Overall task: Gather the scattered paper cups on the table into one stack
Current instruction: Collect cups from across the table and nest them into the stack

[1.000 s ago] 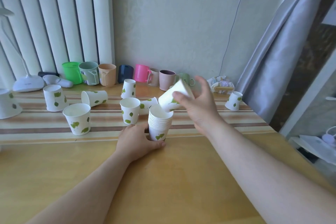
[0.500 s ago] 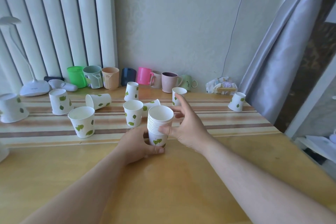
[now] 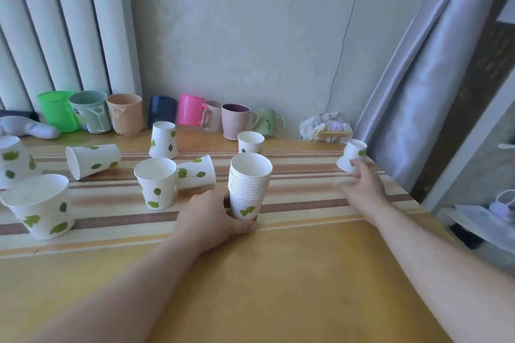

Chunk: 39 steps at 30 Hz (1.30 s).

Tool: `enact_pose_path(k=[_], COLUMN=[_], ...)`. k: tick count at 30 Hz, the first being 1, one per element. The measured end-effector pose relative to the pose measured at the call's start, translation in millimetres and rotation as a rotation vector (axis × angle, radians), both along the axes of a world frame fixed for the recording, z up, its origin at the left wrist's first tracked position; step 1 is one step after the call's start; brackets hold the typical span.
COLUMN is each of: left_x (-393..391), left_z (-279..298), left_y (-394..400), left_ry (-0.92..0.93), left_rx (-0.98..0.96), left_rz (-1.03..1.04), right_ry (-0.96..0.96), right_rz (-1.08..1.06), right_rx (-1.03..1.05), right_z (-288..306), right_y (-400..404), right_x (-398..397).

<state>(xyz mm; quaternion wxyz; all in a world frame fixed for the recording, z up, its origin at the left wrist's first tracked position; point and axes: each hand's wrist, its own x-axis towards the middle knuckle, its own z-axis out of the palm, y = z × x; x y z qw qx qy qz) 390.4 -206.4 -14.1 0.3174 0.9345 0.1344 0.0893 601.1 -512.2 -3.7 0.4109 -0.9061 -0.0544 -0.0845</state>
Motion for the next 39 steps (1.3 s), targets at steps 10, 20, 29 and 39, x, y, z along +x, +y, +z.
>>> enact_pose_path(k=[10, 20, 29, 39], left_x=[41.0, 19.0, -100.5, -164.5], left_z=[-15.9, 2.6, 6.3, -0.6], left_y=[-18.9, -12.0, 50.2, 78.9], left_ry=[-0.082, 0.022, 0.023, -0.062], left_rx=[0.058, -0.083, -0.039, 0.007], left_rz=[-0.011, -0.058, 0.01, 0.146], right_ry=[-0.083, 0.061, 0.346, 0.222], right_rz=[-0.138, -0.108, 0.176, 0.813], right_rx=[-0.136, -0.32, 0.186, 0.654], right_z=[7.7, 34.3, 49.6, 101.3], right_y=[1.9, -7.7, 23.5, 208.0], right_x=[96.7, 34.4, -96.7, -263.8])
